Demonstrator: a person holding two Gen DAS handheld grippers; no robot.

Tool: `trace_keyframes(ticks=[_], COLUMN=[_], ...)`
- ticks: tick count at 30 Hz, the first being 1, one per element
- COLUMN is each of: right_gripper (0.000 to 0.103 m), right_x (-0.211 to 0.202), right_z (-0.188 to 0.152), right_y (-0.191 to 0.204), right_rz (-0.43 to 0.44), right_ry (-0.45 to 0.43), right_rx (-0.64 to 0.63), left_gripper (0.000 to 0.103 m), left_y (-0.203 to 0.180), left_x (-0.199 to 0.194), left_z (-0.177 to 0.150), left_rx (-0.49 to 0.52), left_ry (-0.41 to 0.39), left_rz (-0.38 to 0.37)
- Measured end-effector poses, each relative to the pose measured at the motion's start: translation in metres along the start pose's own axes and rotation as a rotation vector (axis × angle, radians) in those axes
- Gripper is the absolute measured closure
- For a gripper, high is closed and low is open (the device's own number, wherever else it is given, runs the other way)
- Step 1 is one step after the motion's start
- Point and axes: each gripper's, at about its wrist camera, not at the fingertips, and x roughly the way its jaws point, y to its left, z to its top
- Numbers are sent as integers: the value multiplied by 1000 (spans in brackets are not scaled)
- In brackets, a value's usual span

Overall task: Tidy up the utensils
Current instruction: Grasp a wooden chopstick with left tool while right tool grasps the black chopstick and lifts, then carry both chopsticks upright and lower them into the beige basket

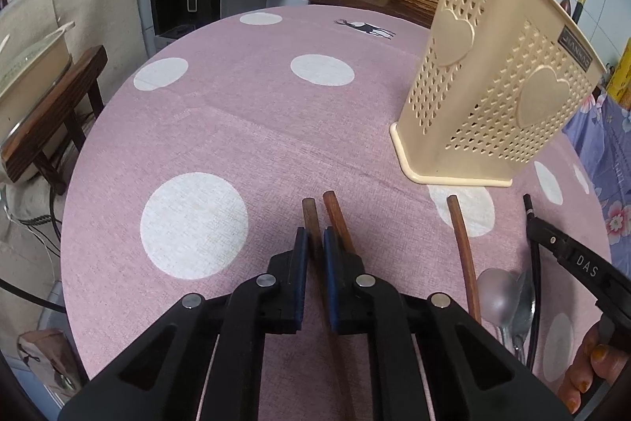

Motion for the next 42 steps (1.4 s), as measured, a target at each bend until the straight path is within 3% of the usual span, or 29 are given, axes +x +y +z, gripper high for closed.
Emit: trace_keyframes(ticks=[6, 13, 20, 28, 42], right_gripper=[95, 95, 95, 95, 95], right_x=[-21, -67, -136, -183, -205], right_z=[4, 18, 22, 27, 37], right_y=[-11, -19, -14, -16, 4], right_rz=[88, 189, 293, 385, 437], right_ry=[-56, -144, -258, -305, -317], right_rx=[42, 54, -25, -101, -165], left_gripper=[94, 95, 95, 95, 95], left_y=[6, 8, 11, 22, 22], left_x=[-7, -46, -99, -149, -168], left_z=[6, 22, 34, 40, 51], left_rx=[-45, -70, -54, -32, -22], left_ry=[-25, -144, -274, -396, -433], left_rz=[-54, -119, -174, -200, -243])
